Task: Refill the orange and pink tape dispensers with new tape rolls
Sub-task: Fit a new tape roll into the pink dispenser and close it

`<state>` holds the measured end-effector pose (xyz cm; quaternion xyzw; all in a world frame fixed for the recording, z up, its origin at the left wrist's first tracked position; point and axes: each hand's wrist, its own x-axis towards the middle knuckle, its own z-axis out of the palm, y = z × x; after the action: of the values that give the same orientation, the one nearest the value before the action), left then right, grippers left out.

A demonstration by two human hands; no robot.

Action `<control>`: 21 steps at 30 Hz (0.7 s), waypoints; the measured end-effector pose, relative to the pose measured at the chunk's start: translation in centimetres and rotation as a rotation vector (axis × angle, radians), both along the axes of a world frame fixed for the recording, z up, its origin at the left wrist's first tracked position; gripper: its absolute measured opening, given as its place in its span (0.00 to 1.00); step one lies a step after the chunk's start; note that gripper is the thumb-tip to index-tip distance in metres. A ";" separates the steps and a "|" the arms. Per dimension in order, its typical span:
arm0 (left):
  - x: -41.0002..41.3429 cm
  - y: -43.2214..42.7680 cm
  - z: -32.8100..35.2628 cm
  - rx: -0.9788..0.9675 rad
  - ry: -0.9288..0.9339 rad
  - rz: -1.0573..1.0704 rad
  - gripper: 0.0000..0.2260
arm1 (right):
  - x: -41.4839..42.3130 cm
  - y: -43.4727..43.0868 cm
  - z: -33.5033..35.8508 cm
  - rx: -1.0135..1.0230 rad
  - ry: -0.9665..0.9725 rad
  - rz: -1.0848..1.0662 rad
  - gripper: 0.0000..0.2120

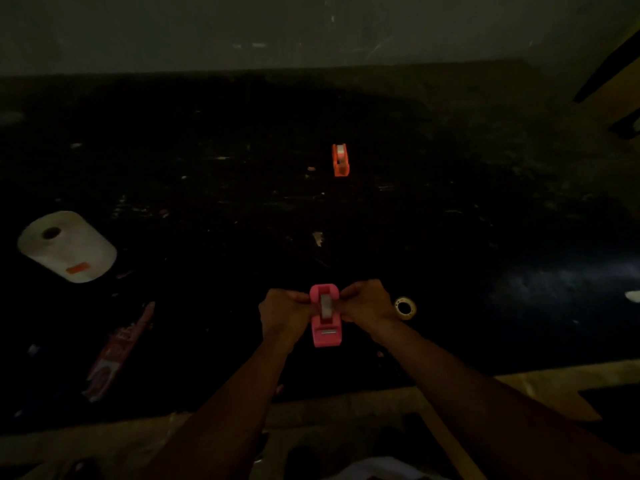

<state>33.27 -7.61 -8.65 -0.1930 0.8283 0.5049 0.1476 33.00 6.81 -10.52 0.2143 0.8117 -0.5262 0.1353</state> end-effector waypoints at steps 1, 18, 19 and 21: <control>-0.2 0.0 -0.1 -0.002 -0.007 -0.002 0.11 | -0.1 0.0 0.0 0.004 -0.004 0.005 0.19; -0.4 -0.5 -0.5 0.088 -0.041 -0.023 0.09 | 0.7 -0.8 0.1 0.023 -0.025 -0.053 0.22; -0.6 -0.5 -0.4 0.082 -0.044 -0.033 0.09 | 0.7 -0.9 0.4 0.038 -0.018 -0.057 0.19; -1.1 -0.4 -0.2 0.065 -0.046 -0.033 0.08 | 0.5 -1.1 1.0 0.077 -0.007 -0.076 0.17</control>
<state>32.21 -8.02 -8.80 -0.1859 0.8109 0.5244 0.1812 33.54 5.73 -9.57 0.2517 0.8221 -0.4988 0.1099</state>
